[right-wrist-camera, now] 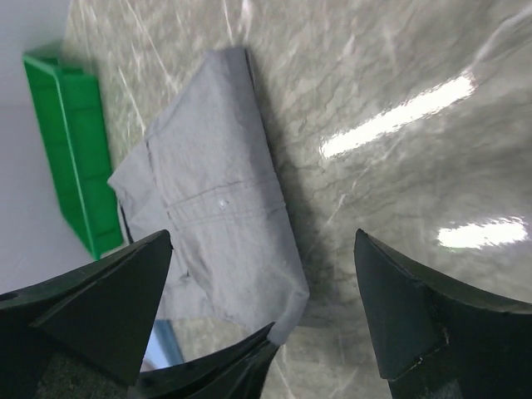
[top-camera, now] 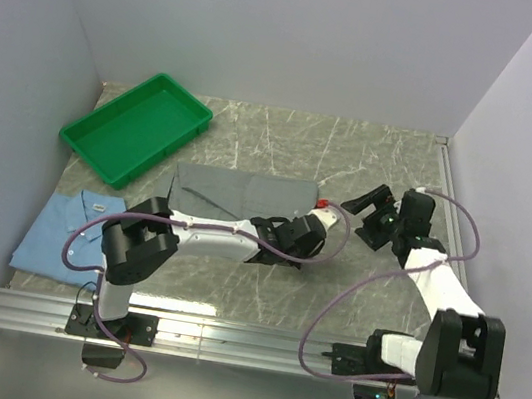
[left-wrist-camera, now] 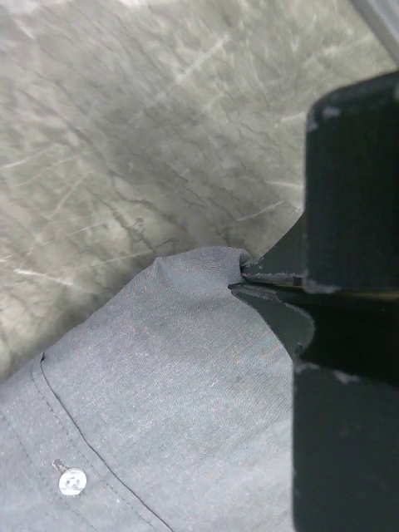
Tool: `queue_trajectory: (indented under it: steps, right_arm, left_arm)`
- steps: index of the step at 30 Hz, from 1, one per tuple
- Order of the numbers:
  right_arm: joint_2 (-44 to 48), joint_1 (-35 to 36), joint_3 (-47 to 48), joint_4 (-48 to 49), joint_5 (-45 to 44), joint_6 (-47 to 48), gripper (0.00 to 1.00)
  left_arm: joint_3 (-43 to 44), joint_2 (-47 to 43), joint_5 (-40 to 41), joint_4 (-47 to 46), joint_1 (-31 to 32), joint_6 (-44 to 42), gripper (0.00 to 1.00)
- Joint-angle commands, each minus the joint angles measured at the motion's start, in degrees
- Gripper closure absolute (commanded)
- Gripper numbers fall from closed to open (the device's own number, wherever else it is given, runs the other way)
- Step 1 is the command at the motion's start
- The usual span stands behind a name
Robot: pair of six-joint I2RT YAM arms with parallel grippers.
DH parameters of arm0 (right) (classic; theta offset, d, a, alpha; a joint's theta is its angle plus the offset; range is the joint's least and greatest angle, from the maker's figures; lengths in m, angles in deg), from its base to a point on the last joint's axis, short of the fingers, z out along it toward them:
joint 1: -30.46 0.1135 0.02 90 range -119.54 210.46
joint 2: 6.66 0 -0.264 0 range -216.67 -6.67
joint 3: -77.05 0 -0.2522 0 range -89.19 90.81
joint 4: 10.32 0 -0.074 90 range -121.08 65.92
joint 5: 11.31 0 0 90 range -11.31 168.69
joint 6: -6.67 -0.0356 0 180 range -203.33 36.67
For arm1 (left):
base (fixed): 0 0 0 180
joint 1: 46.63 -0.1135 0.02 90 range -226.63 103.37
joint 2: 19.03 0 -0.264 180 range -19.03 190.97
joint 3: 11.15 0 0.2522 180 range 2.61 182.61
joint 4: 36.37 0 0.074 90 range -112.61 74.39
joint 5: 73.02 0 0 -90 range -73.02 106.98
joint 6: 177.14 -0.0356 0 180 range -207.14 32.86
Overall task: Fold and stack the long sleeve shirts
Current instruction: Fold the shirt
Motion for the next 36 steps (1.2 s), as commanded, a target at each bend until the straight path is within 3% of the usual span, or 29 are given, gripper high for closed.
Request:
queue_trajectory:
  steps: [1, 13, 20, 25, 28, 31, 32, 34, 35, 36]
  right_arm:
    - [-5.12, -0.3, -2.16, 10.41, 8.19, -1.76, 0.04]
    - [-23.67, 3.91, -1.2, 22.02, 19.1, 0.26, 0.05]
    - [-32.37, 8.57, 0.82, 28.52, 21.56, 0.09, 0.15]
    - [-36.07, 12.08, 4.86, 27.48, 22.0, 2.54, 0.24]
    - [-37.57, 12.88, 5.92, 28.09, 22.0, 3.16, 0.36]
    - [-37.92, 12.88, 6.97, 27.13, 21.39, 4.91, 0.56]
    - [-38.01, 12.88, 7.76, 24.6, 21.39, 6.23, 0.69]
    - [-37.83, 12.71, 10.56, 20.9, 21.12, 10.71, 0.81]
    - [-37.66, 12.45, 11.45, 16.97, 20.95, 12.38, 0.92]
    - [-37.4, 12.27, 12.42, 14.93, 20.69, 15.52, 0.97]
  left_arm:
    - [-1.33, -3.94, -2.02, -3.92, -0.72, 3.2, 0.99]
    - [-1.78, -5.52, -3.26, -5.07, -1.34, 6.71, 1.0]
    - [-0.46, -4.73, -3.52, -4.72, -1.42, 9.17, 0.99]
    - [0.24, -4.03, -4.49, -4.89, -1.42, 11.63, 0.98]
    - [0.68, -3.85, -4.4, -4.89, -1.42, 12.95, 0.96]
    - [0.6, -4.46, -4.05, -4.63, -1.42, 14.0, 0.91]
    - [0.42, -4.82, -3.44, -4.54, -1.42, 14.36, 0.89]
    - [0.07, -6.13, -2.74, -4.1, -1.42, 15.23, 0.75]
    - [-0.28, -6.83, -2.04, -3.58, -1.6, 15.59, 0.7]
    - [-0.72, -7.62, -1.86, -3.4, -1.69, 15.94, 0.59]
